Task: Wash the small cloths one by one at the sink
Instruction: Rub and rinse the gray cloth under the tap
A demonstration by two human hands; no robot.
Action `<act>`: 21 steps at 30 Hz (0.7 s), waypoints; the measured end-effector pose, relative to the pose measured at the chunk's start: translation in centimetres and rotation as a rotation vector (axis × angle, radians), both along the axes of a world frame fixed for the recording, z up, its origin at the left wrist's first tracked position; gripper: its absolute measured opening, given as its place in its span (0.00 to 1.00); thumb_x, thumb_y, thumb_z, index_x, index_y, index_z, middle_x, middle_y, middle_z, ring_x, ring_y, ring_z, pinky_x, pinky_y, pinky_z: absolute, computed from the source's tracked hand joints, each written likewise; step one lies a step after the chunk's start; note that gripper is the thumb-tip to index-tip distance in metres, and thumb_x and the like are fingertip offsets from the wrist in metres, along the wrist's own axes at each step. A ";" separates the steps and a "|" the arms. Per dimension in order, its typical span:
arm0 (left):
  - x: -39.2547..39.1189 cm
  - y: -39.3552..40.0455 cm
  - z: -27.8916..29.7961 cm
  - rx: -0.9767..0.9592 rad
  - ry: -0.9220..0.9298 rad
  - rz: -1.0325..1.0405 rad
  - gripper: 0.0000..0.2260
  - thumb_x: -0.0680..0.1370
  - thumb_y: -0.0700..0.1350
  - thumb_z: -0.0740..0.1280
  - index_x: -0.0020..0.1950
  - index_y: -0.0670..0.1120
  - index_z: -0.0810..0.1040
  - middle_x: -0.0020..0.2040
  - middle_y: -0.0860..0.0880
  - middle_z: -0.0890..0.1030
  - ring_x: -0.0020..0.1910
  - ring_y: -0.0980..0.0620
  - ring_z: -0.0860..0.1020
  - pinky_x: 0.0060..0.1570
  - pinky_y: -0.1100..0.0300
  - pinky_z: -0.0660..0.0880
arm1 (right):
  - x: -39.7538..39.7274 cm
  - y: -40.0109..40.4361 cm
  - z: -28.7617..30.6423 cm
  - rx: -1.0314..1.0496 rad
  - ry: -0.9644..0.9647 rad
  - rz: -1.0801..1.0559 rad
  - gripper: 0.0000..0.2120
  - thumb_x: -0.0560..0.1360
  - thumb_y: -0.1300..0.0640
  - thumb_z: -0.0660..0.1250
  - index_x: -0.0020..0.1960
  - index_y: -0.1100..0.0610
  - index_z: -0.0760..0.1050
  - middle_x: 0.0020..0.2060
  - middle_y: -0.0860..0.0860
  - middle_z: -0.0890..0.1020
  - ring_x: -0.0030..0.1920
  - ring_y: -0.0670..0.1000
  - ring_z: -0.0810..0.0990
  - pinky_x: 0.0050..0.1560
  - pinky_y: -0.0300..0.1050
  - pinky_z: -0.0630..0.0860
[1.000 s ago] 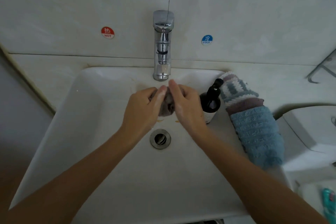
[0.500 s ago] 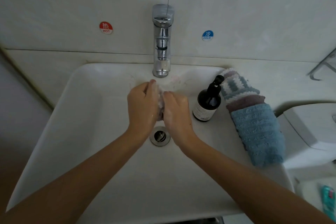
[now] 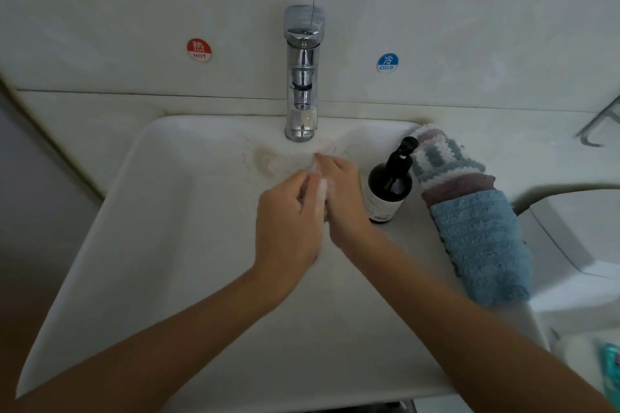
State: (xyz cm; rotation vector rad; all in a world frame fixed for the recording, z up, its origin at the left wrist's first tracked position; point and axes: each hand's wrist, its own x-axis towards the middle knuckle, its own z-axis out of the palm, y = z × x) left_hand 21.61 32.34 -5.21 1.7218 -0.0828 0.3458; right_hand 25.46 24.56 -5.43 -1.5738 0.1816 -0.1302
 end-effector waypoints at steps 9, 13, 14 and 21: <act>1.4 0.2 -0.4 0.034 0.030 0.069 0.17 0.80 0.45 0.61 0.31 0.42 0.70 0.26 0.45 0.71 0.27 0.54 0.69 0.29 0.50 0.70 | 0.0 0.4 0.0 -0.140 -0.056 0.019 0.22 0.78 0.60 0.59 0.26 0.50 0.63 0.22 0.46 0.65 0.30 0.51 0.65 0.34 0.49 0.63; 1.3 -0.5 -0.1 0.000 -0.001 0.071 0.18 0.80 0.42 0.60 0.29 0.46 0.68 0.23 0.53 0.69 0.26 0.58 0.67 0.27 0.56 0.67 | -0.3 0.1 0.4 -0.136 -0.112 -0.010 0.21 0.78 0.62 0.60 0.26 0.52 0.63 0.22 0.46 0.65 0.30 0.50 0.64 0.33 0.48 0.62; 2.5 -0.2 0.0 -0.022 0.020 0.112 0.19 0.80 0.41 0.60 0.28 0.48 0.67 0.22 0.55 0.68 0.24 0.60 0.66 0.27 0.60 0.65 | -1.0 0.4 0.2 -0.122 -0.134 0.016 0.21 0.78 0.61 0.59 0.26 0.51 0.63 0.22 0.44 0.65 0.29 0.49 0.65 0.33 0.47 0.63; -0.1 -0.6 -0.2 0.052 -0.054 -0.002 0.17 0.79 0.44 0.59 0.30 0.45 0.68 0.24 0.52 0.69 0.25 0.56 0.69 0.27 0.57 0.68 | 0.4 -0.2 1.0 -0.049 -0.036 0.016 0.22 0.76 0.66 0.59 0.25 0.53 0.61 0.20 0.44 0.64 0.25 0.46 0.62 0.29 0.41 0.60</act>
